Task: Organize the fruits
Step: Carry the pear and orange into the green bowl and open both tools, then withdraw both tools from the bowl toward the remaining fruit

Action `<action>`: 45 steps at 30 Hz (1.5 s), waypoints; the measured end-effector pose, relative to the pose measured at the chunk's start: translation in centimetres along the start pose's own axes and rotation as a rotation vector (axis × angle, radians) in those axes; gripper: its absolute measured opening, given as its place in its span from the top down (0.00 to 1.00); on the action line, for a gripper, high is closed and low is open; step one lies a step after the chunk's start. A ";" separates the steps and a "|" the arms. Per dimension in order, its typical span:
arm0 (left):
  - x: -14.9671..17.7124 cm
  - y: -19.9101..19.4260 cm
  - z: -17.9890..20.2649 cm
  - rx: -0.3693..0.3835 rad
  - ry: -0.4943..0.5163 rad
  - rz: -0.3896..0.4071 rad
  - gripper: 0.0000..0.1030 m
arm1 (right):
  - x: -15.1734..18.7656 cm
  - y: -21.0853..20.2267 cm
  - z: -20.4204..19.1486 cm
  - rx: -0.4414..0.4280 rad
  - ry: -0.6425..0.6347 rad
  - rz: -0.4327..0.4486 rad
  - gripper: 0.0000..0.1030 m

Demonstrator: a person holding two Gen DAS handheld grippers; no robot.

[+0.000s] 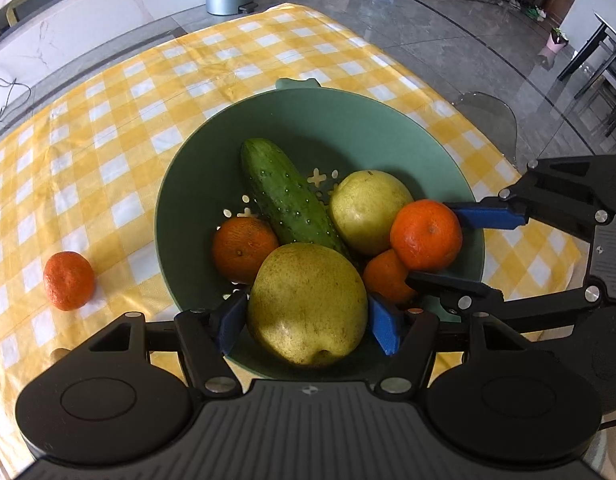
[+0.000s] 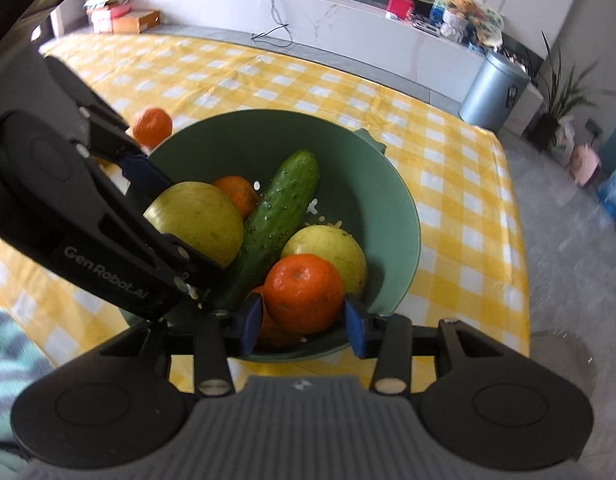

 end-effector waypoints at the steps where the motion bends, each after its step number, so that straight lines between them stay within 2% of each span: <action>1: 0.0 0.0 0.1 -0.004 0.006 0.000 0.27 | 0.0 0.0 -0.1 0.005 -0.009 -0.001 0.59; 5: 0.1 -0.1 0.2 -0.001 0.009 -0.004 0.27 | 0.1 -0.2 -0.2 0.006 -0.012 -0.002 0.57; 6: 0.1 -0.2 0.2 -0.002 0.010 -0.005 0.24 | 0.1 -0.2 -0.2 0.002 -0.009 0.000 0.52; 7: 0.1 -0.3 0.3 -0.006 0.017 -0.006 0.24 | 0.0 -0.4 -0.2 -0.004 0.002 0.008 0.42; 14: -0.2 -1.9 0.5 -0.011 0.037 0.038 0.19 | -0.5 -1.2 -0.2 -0.009 0.041 0.023 0.37; 16: -0.3 -2.4 0.5 -0.009 0.038 0.053 0.19 | -0.7 -1.6 -0.2 0.003 0.048 0.032 0.32; 21: -0.3 -4.6 0.4 0.005 0.054 0.118 0.19 | -1.2 -2.9 -0.4 0.022 0.083 0.065 0.20; 27: 0.5 -8.1 0.3 -0.022 0.148 0.231 0.22 | -1.4 -4.8 -1.4 0.028 0.220 0.115 0.17; 31: 2.1 -11.1 -0.4 -0.090 0.262 0.324 0.23 | -1.3 -6.7 -3.3 -0.003 0.319 0.187 0.14; 34: 4.0 -13.0 -1.6 -0.143 0.312 0.352 0.23 | -1.1 -7.5 -5.1 -0.029 0.388 0.231 0.13; 37: 6.3 -14.3 -2.5 -0.165 0.363 0.351 0.23 | -0.4 -7.8 -6.8 -0.060 0.485 0.254 0.13; 42: 10.4 -15.5 -4.9 -0.202 0.419 0.298 0.24 | -0.1 -8.0 -9.5 -0.097 0.602 0.279 0.12; 45: 12.7 -16.2 -7.3 -0.277 0.451 0.295 0.24 | -0.7 -8.2 -11.5 -0.104 0.608 0.299 0.12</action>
Point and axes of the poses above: each gripper's, at about its wrist camera, not at the fingertips, and y roughly the way its jaws point, z to its right, x to its underside, the point moved 8 cm from there along y, roughly the way its jaws point, and after that the axes turned 3 degrees about x, right-handed, at the moved point
